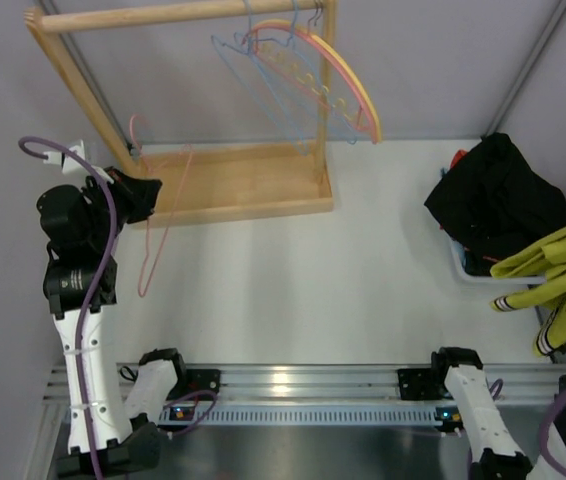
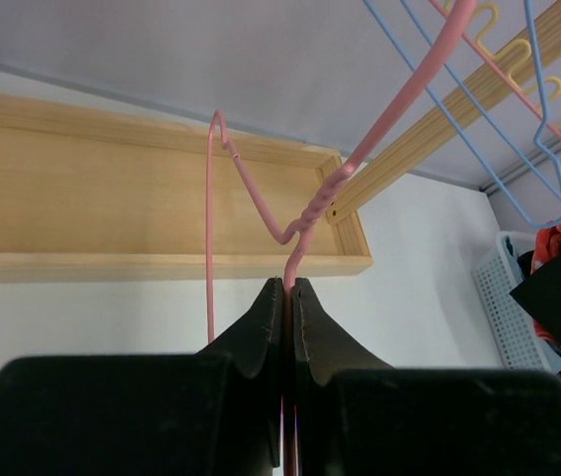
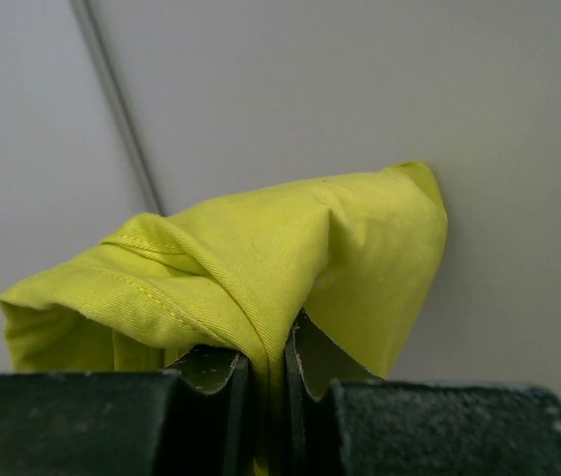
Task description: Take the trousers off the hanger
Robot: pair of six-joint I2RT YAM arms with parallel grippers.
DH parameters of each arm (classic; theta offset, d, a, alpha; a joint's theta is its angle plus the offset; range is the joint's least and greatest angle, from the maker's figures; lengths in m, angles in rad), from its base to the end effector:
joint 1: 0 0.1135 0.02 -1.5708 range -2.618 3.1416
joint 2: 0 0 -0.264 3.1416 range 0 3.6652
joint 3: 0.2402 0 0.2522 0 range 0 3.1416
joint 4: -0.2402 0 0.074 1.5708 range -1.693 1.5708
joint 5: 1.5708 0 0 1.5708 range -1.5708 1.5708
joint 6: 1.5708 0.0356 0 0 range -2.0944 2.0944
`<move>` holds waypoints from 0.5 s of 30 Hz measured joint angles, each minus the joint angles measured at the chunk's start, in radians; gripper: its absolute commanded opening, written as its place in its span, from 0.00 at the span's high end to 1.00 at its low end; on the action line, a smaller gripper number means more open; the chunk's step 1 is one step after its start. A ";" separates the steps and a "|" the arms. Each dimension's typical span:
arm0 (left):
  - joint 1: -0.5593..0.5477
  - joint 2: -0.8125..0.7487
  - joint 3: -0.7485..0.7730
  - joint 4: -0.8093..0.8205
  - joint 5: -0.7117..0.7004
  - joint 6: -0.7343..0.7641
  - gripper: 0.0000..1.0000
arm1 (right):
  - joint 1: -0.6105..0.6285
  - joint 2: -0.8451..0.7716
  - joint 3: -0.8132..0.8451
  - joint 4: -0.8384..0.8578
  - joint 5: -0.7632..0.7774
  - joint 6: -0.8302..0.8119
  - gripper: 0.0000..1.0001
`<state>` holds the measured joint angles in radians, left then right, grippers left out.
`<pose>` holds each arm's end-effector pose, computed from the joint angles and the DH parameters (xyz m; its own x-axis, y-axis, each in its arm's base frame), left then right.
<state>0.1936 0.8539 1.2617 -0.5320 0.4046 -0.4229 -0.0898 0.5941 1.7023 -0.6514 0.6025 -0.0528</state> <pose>0.1533 0.0158 0.4515 -0.1956 -0.4228 -0.8849 0.1384 0.8814 -0.4517 -0.0520 -0.0156 0.5528 0.4081 -0.0804 -0.9094 0.6028 0.7718 0.2023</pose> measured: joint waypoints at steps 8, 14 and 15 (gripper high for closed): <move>0.000 0.030 0.020 0.009 0.007 -0.048 1.00 | -0.033 0.035 -0.301 0.113 0.163 -0.211 1.00; 0.000 0.054 0.033 0.009 0.009 -0.050 1.00 | -0.033 0.196 -0.447 0.240 0.148 -0.306 1.00; 0.000 0.057 0.040 0.009 0.010 -0.050 1.00 | -0.033 0.243 -0.447 0.265 0.137 -0.314 1.00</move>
<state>0.1936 0.9112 1.3022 -0.5232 0.4149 -0.4732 -0.1230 0.8368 1.2549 -0.3866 0.7391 -0.3668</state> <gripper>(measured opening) 0.064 0.090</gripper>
